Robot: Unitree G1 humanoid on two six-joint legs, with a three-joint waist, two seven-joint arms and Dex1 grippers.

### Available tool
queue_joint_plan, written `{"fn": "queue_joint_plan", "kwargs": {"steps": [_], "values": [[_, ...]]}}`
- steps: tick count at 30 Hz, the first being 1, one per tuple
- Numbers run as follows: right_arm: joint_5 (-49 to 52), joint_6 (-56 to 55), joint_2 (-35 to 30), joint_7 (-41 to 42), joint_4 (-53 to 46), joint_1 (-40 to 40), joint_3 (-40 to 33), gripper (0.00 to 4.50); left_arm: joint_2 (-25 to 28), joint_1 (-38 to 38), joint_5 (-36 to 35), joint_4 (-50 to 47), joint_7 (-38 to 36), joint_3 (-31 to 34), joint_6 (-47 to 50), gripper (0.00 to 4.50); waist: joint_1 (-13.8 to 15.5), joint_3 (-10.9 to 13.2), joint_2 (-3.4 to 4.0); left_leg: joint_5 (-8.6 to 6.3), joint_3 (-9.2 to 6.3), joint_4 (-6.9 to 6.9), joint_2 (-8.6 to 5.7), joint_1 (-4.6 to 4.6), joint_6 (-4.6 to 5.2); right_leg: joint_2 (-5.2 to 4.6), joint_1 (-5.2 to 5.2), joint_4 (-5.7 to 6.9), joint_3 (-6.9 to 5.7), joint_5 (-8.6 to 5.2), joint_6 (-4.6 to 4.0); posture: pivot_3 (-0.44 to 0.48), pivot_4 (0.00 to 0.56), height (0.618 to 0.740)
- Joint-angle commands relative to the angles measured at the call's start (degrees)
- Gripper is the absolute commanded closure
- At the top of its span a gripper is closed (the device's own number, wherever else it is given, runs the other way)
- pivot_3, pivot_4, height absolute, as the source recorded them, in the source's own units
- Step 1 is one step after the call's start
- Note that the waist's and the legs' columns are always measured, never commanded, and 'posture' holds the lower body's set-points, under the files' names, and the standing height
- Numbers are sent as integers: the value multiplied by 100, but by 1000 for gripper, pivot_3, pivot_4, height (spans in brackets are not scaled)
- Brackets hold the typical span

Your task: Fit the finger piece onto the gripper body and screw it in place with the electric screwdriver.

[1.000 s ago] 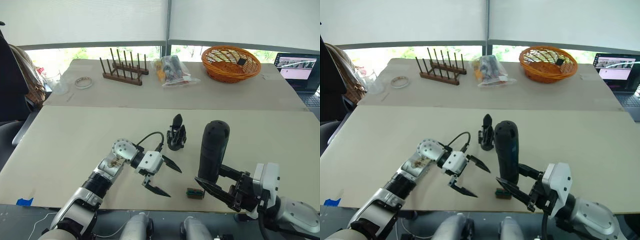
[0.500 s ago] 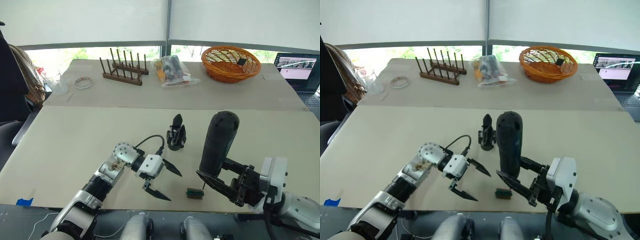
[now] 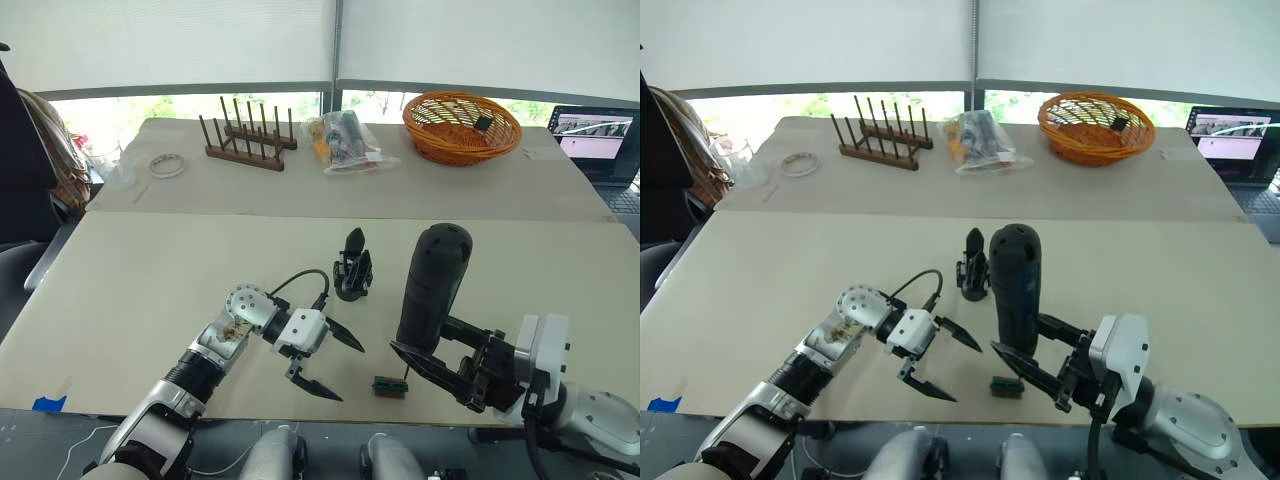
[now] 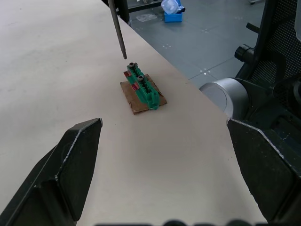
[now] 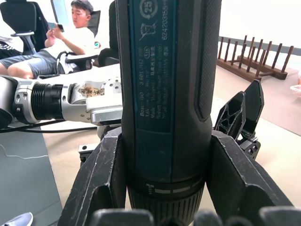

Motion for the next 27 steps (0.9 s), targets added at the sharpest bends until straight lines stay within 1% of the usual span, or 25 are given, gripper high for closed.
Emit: {"fn": "queue_joint_plan", "kwargs": {"steps": [1,10,27], "values": [[110,-138,-23,-9,-208,-42,-72,2574,-19,-88,-14,-124,2,15,-50,0,-1,0,0,0,0,0,0,0,0,0,0,0,0,0,0,0,150,740],[135,-86,-88,-89,-266,-17,-62,2574,-36,-107,-28,-138,6,14,-39,0,0,0,0,0,0,0,0,0,0,0,0,0,0,0,0,0,150,740],[48,-224,-67,46,-204,151,-64,2574,-55,-111,-25,-174,8,5,-43,0,0,0,0,0,0,0,0,0,0,0,0,0,0,0,0,0,150,740]]}}
